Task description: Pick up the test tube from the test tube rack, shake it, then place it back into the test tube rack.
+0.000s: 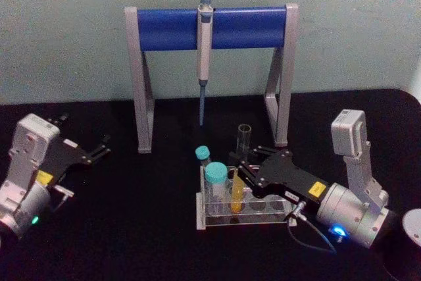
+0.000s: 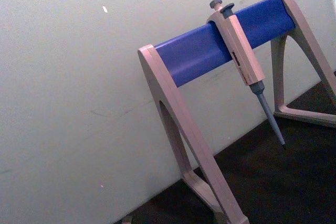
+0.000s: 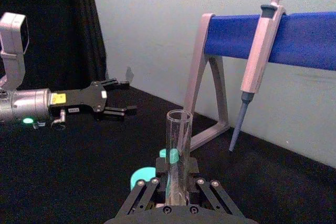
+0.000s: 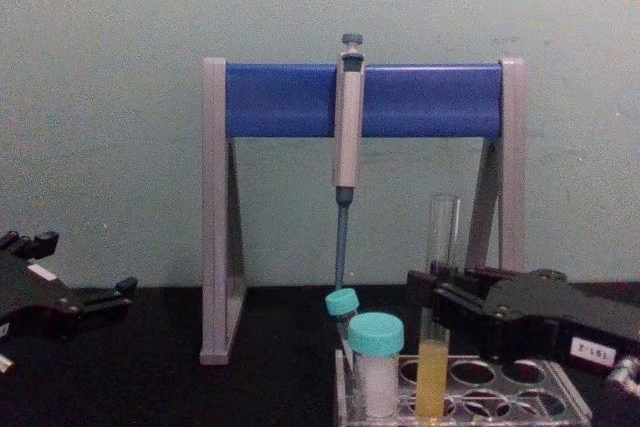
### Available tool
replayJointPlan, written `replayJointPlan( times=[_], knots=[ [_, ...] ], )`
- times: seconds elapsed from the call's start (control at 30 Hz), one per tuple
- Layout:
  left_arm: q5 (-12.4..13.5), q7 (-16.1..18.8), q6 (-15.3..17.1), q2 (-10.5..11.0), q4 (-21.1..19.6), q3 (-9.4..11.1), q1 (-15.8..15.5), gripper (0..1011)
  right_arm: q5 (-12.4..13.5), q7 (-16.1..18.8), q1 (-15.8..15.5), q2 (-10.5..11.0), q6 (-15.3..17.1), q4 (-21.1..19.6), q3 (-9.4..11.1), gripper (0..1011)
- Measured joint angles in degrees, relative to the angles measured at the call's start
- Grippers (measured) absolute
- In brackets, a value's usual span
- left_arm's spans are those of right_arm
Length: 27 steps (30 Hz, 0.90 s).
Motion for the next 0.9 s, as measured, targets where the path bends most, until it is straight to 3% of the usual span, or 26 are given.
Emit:
replayJointPlan(
  times=[0.9],
  knots=[
    [0.0, 0.0, 0.0, 0.0, 0.0, 0.0, 0.0, 1001, -1.06, -0.4, 0.82, -0.98, 0.54, 2.23, -0.39, 234]
  ],
)
